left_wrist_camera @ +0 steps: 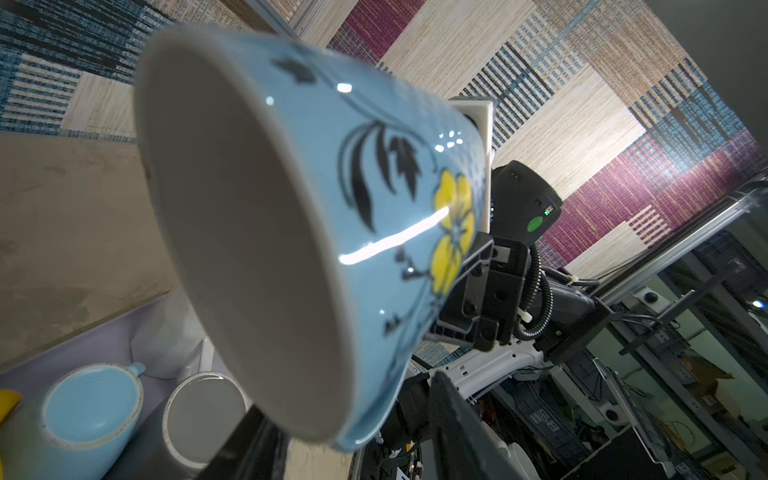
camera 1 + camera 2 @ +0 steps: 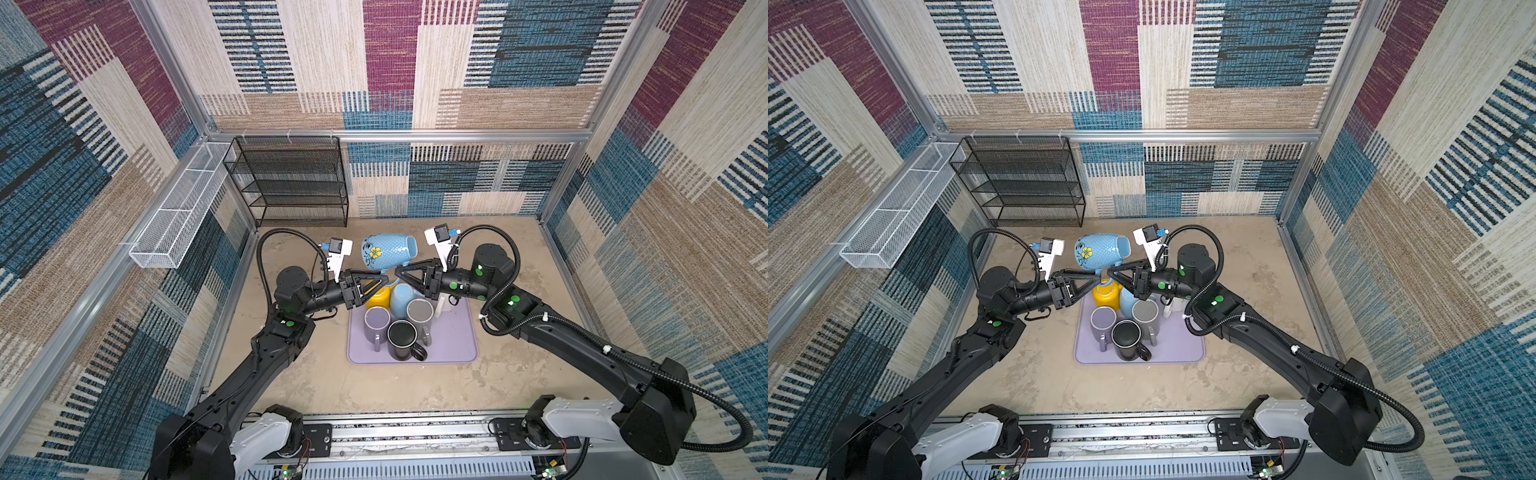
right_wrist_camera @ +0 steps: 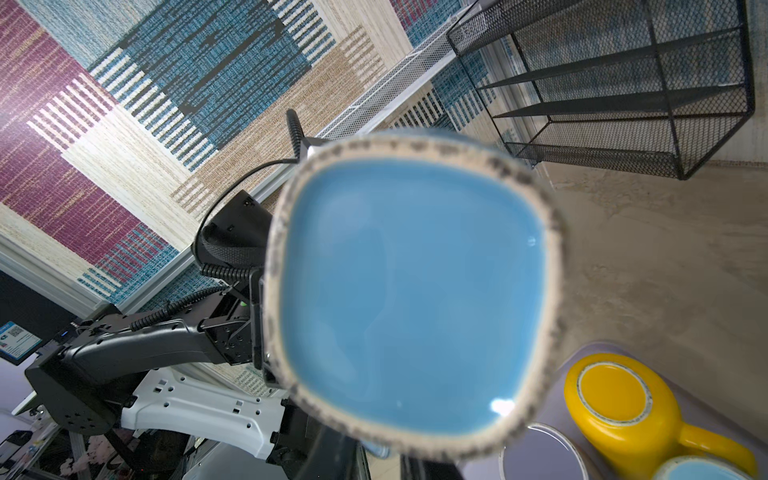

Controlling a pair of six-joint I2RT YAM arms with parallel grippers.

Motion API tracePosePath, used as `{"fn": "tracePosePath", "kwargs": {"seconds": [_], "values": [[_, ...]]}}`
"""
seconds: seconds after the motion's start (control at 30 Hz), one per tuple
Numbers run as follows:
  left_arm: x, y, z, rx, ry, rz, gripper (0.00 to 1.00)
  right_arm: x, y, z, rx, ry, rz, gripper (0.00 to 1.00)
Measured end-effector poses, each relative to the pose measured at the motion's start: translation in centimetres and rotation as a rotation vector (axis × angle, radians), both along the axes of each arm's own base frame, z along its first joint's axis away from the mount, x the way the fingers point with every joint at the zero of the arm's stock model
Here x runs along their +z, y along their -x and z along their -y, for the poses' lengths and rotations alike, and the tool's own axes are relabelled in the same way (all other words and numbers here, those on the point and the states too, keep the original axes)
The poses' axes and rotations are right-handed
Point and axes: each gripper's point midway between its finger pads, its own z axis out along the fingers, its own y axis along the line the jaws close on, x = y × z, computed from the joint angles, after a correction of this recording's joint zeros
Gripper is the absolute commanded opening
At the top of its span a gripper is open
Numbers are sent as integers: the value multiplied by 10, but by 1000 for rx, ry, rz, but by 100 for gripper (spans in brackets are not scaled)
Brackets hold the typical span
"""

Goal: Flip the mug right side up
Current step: 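Grasp the blue dotted mug with the left gripper while the right gripper holds it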

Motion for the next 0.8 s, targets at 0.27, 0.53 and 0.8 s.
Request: {"fn": "tracePosePath", "kwargs": {"seconds": [0.27, 0.53, 0.8], "values": [[6, 0, 2, -36, 35, -8, 39, 4, 0, -5, 27, -53, 23, 0], [14, -1, -2, -34, 52, 6, 29, 11, 2, -11, 58, -93, 56, 0], [20, -5, -7, -43, 85, -11, 24, 13, 2, -15, 83, -117, 84, 0]]}}
